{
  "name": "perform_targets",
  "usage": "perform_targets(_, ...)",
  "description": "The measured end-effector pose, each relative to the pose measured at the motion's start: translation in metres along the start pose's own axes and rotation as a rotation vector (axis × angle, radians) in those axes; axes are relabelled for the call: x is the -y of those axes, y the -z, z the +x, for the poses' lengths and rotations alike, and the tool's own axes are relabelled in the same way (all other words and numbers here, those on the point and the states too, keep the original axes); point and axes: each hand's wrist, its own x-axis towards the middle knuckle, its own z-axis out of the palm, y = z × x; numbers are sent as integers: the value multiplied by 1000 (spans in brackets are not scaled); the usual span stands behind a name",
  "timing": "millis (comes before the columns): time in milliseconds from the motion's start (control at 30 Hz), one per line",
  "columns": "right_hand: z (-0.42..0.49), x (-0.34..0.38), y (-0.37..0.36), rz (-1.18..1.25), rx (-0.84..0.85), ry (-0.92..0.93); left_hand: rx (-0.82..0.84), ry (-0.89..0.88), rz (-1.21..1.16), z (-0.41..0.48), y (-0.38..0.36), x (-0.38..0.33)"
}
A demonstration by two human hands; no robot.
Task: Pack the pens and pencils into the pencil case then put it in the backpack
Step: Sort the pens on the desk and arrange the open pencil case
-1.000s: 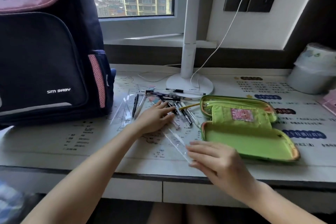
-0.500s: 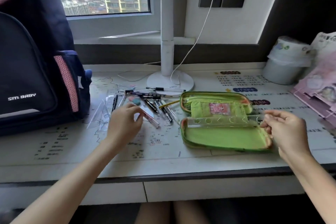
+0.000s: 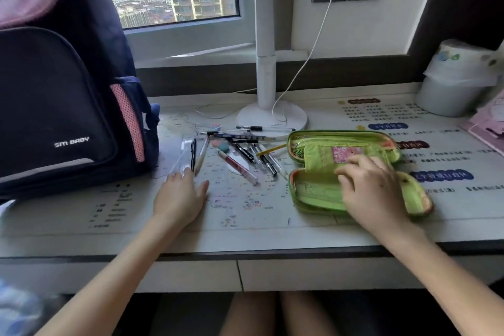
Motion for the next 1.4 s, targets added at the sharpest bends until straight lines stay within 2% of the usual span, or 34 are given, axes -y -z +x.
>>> perform_targets(100, -5, 53, -11, 216, 86, 237, 58, -43, -25, -31, 9, -2)
perform_targets(200, -7, 101, -32, 263, 213, 468, 75, -126, -7, -66, 18, -4)
perform_targets(267, -1, 126, -49, 295, 332, 540, 47, -223, 13, -84, 19, -2)
perform_targets(367, 16, 157, -75, 297, 502, 582, -94, -402, 119, -99, 24, 6)
perform_targets(467, 27, 173, -95, 264, 591, 644, -61, -541, 120, -104, 26, 19)
perform_targets(567, 27, 172, -99, 297, 603, 670, -62, -687, 213, -105, 23, 32)
perform_targets(667, 21, 156, -94, 310, 564, 713, -95, -811, 107, -106, 24, 43)
perform_targets(767, 8, 139, -87, 312, 540, 752, -128, -974, 110, -109, 22, 45)
perform_targets(900, -9, 117, -72, 422, 628, 714, -145, -1132, 1, -115, 17, 35)
perform_targets(1000, -15, 97, -59, 613, 761, 557, -219, -1132, -138, -116, 34, 22)
perform_targets(1067, -16, 84, -47, 726, 854, 459, -324, -1101, -191, -113, 53, 13)
perform_targets(1133, -18, 72, -36, 719, 867, 495, -446, -992, -278, -104, 72, 6)
perform_targets(1267, -32, 59, -36, 438, 735, 680, -551, -687, -519, -81, 92, 4)
perform_targets(1400, -49, 52, -43, 314, 436, 845, -495, -455, -785, -58, 97, 2)
